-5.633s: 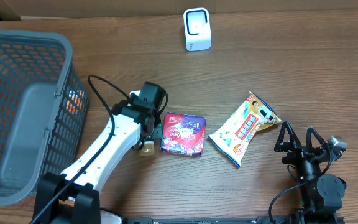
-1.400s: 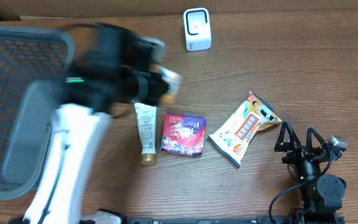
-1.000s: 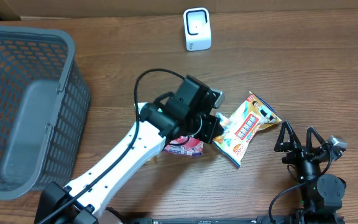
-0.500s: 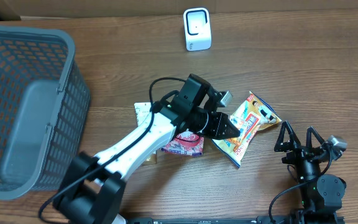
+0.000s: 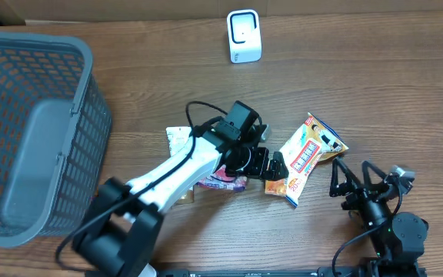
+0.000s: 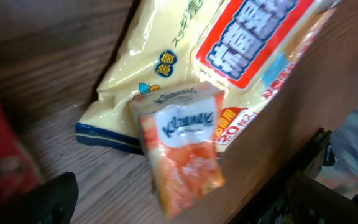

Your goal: Scan the item barcode

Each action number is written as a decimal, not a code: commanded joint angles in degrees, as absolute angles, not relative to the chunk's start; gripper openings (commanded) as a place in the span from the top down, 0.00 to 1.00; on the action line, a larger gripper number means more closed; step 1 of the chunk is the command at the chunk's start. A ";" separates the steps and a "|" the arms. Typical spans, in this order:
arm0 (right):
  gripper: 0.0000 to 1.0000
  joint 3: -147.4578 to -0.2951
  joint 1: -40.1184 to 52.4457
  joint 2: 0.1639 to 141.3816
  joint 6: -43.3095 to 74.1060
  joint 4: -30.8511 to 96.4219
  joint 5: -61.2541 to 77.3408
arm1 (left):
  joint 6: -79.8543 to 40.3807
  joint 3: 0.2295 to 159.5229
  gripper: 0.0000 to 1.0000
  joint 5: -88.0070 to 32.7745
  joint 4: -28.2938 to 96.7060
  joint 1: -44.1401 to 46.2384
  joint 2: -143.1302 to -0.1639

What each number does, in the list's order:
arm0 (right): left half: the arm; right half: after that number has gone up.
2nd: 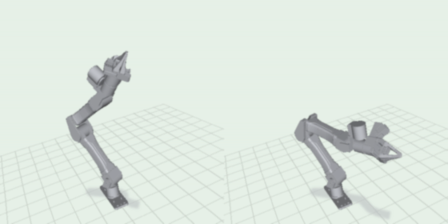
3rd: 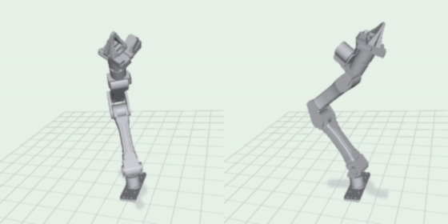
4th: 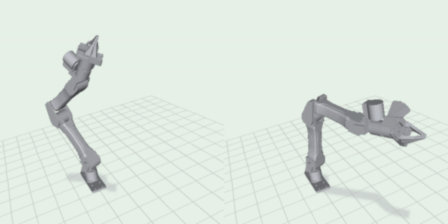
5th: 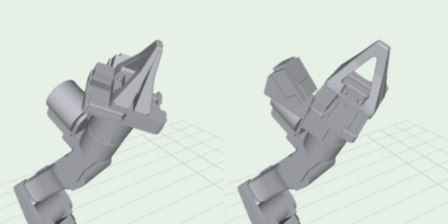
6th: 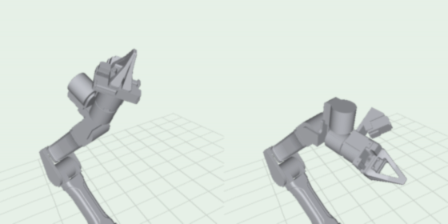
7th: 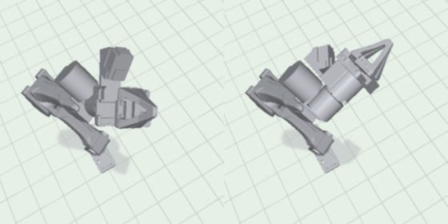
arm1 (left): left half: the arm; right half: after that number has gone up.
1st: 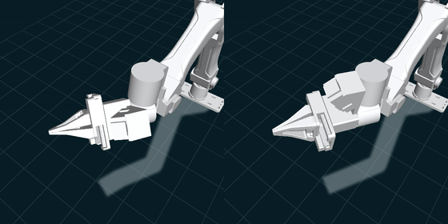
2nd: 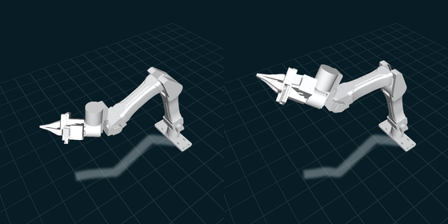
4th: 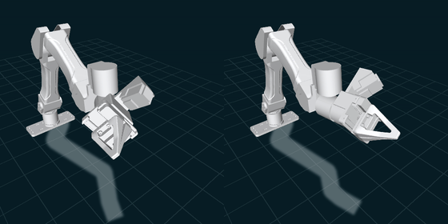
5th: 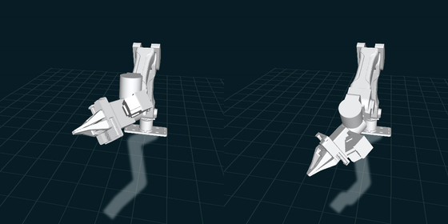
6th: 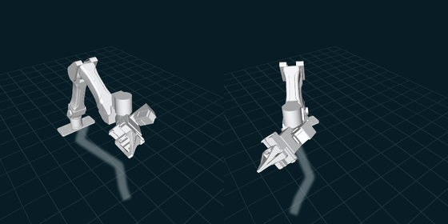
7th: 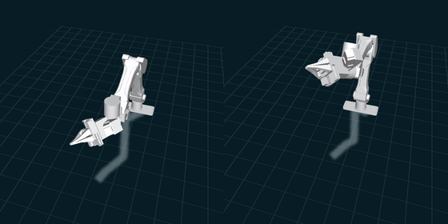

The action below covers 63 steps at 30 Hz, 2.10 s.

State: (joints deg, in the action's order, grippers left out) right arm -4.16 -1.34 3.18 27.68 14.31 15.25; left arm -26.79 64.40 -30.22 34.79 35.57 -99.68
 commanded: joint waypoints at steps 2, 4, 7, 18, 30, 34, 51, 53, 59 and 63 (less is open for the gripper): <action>0.00 -13.23 -0.91 2.94 28.45 22.87 29.21 | -24.67 70.11 0.00 -19.57 37.63 33.95 -89.30; 0.00 -17.10 -0.91 2.94 28.56 25.61 34.20 | -23.42 72.38 0.00 -18.63 38.37 32.56 -86.63; 0.00 -21.65 -0.91 2.92 28.84 24.91 46.22 | -22.04 75.99 0.00 -18.96 39.31 29.95 -83.22; 0.75 -24.43 -0.86 2.92 34.74 7.44 79.55 | -15.77 83.72 0.00 -17.80 46.94 26.20 -81.08; 0.96 -15.81 -0.84 11.73 44.95 22.24 33.45 | -15.81 84.71 0.00 -15.86 49.58 25.89 -81.10; 0.96 -12.47 -0.21 21.96 47.00 11.25 31.11 | -15.81 84.71 0.00 -15.86 49.56 25.89 -81.10; 0.96 -12.43 24.80 79.77 47.62 -37.36 44.93 | -15.79 84.71 0.00 -8.58 54.57 25.89 -81.10; 0.96 -12.49 24.62 82.76 48.23 -38.65 44.69 | -15.79 84.71 0.00 -7.88 55.48 25.89 -81.10; 0.96 -12.51 23.99 85.32 50.92 -37.50 39.68 | -15.79 84.71 0.00 -7.86 57.56 25.89 -81.10; 0.96 -12.49 23.16 85.32 52.90 -34.57 36.88 | -15.81 84.71 0.00 -7.88 58.54 25.89 -81.10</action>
State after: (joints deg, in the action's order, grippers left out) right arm -12.36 23.88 85.14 50.61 -35.05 39.77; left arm -16.51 83.31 -8.71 58.17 26.15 -81.01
